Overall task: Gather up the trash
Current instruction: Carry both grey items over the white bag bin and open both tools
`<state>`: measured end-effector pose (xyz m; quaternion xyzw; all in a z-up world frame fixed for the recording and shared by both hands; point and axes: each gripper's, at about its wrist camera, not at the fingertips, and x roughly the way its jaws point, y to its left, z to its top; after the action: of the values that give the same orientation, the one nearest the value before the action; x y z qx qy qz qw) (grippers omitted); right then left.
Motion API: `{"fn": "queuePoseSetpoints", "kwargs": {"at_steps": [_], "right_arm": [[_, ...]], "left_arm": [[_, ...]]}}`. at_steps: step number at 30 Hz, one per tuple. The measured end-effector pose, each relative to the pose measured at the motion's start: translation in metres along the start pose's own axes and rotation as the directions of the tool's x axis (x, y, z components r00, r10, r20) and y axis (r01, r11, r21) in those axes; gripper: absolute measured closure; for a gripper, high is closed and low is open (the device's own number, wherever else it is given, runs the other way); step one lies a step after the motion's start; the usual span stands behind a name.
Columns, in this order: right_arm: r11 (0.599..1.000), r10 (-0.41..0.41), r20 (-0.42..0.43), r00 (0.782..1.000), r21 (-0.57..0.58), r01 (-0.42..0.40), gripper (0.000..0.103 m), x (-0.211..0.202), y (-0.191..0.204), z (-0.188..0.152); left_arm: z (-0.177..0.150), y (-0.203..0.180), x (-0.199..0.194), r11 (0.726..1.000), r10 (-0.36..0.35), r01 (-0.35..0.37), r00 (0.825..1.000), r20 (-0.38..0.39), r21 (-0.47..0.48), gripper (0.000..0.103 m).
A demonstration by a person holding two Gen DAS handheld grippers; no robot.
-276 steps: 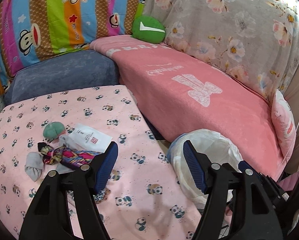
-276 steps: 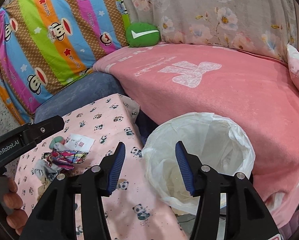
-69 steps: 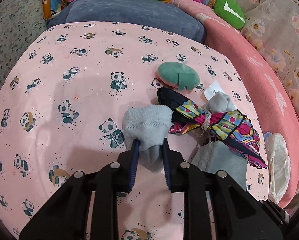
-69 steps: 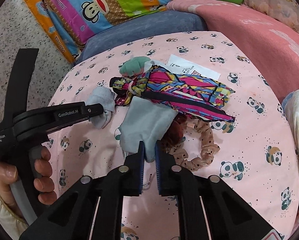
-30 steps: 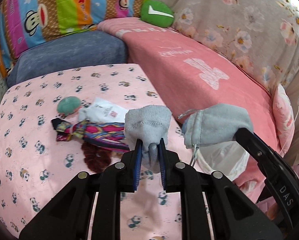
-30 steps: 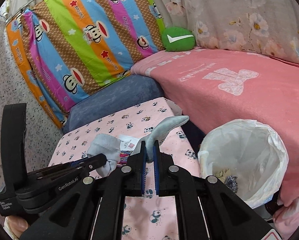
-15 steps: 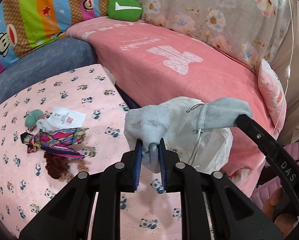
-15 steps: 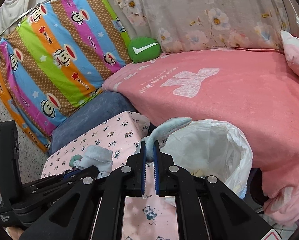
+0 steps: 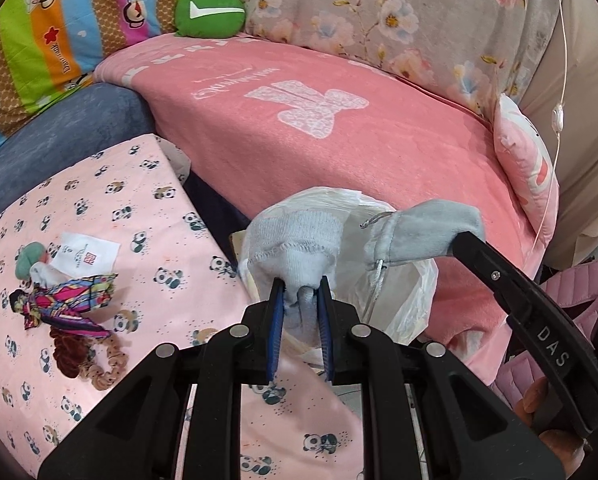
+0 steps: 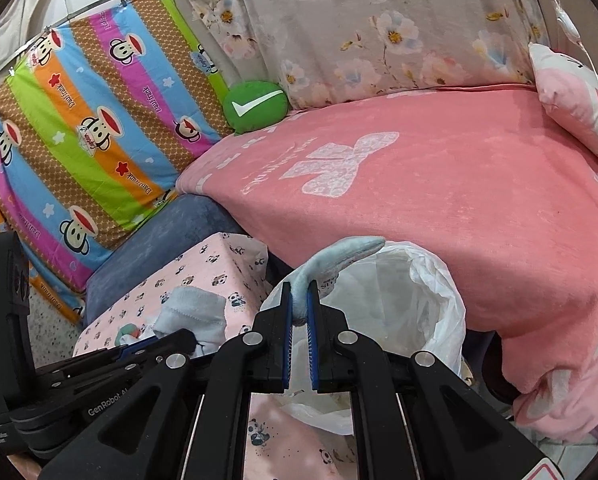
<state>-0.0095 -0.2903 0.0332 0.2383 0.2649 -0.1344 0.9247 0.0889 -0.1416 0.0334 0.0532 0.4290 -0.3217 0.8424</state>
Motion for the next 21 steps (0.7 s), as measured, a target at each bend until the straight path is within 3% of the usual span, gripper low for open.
{"fn": "queuePoseSetpoints", "kwargs": {"at_steps": [17,18,20,21], "right_arm": [[0.998,-0.041,-0.013,0.999,0.037,0.042,0.095,0.018,-0.026,0.006],[0.998,-0.042,-0.015,0.999,0.037,0.043,0.090,0.019,-0.026,0.007],[0.998,-0.044,-0.014,0.999,0.043,0.045,0.088,0.021,-0.026,0.009],[0.998,-0.043,-0.016,0.999,0.047,0.044,0.084,0.022,-0.026,0.009]], "left_arm": [[0.008,-0.023,0.040,0.998,-0.068,0.069,0.996,-0.051,0.015,0.082],[0.008,-0.022,0.041,0.998,-0.068,0.069,0.996,-0.049,0.011,0.077],[0.008,-0.020,0.041,0.999,-0.050,0.050,0.998,-0.033,-0.001,0.057],[0.008,-0.019,0.041,0.999,-0.039,0.039,0.999,-0.024,-0.006,0.056]]}}
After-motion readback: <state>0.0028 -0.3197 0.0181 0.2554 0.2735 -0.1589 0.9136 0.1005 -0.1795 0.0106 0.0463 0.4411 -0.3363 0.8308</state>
